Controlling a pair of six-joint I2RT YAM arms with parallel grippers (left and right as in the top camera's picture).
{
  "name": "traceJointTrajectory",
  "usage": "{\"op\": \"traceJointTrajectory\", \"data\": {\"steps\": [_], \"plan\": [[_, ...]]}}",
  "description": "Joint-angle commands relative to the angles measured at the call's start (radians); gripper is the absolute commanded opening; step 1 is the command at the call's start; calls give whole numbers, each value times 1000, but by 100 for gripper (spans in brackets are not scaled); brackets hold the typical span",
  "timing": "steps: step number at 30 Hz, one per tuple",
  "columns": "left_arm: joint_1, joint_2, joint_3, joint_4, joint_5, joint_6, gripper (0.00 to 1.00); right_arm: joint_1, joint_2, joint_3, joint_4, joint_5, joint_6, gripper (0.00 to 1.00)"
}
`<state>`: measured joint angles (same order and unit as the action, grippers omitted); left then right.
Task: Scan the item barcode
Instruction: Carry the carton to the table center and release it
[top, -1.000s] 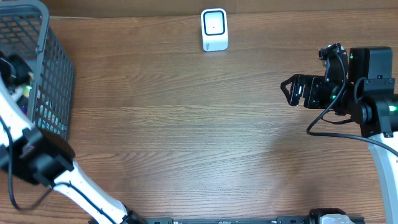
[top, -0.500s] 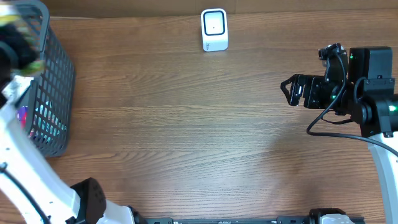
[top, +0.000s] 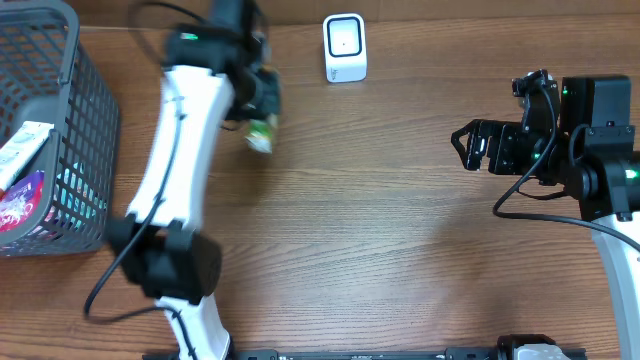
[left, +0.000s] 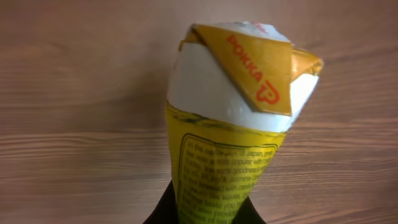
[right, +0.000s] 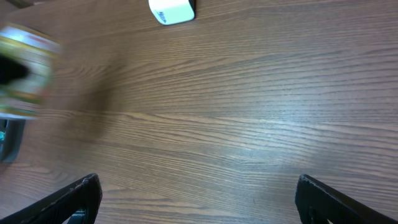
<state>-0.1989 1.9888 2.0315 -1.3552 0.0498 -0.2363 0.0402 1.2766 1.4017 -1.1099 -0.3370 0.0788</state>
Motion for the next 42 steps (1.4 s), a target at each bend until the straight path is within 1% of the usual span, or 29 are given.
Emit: {"op": "traceJointTrajectory", "data": {"steps": [1,5,10,13,15,21,23,28,32,33,36,37,39,40,42], "plan": [[-31,48,-108,62,40,-110,4,5,-3,24,0,-8,3,100],[-45,101,-195,146,83,-130,4,5,-3,24,0,-8,3,100],[-60,141,-230,162,154,-140,4,5,-3,24,0,-6,3,100],[-89,151,-231,179,154,-169,4,5,-3,24,0,-5,3,100],[-121,151,-232,225,154,-199,4,5,-3,24,0,-5,3,100],[-225,164,-232,359,153,-355,4,5,-3,24,-3,-5,3,100],[-258,174,-232,377,151,-374,4,5,-3,24,-3,-5,3,100],[-343,207,-232,396,145,-375,4,5,-3,24,1,-5,3,100],[-395,235,-232,402,75,-439,4,5,-3,24,1,-5,3,100],[-408,247,-232,412,68,-445,7,5,-3,24,1,-5,3,100],[-423,267,-232,426,74,-445,28,5,-3,24,0,-5,3,100],[-423,269,-232,426,74,-444,37,5,-3,24,0,-5,3,100],[-423,268,-231,426,73,-435,50,5,-3,24,0,-5,3,100],[-423,266,-227,425,72,-406,56,5,-2,24,0,-5,3,100],[-411,263,-197,413,67,-322,59,5,-3,24,1,-5,3,100]]}}
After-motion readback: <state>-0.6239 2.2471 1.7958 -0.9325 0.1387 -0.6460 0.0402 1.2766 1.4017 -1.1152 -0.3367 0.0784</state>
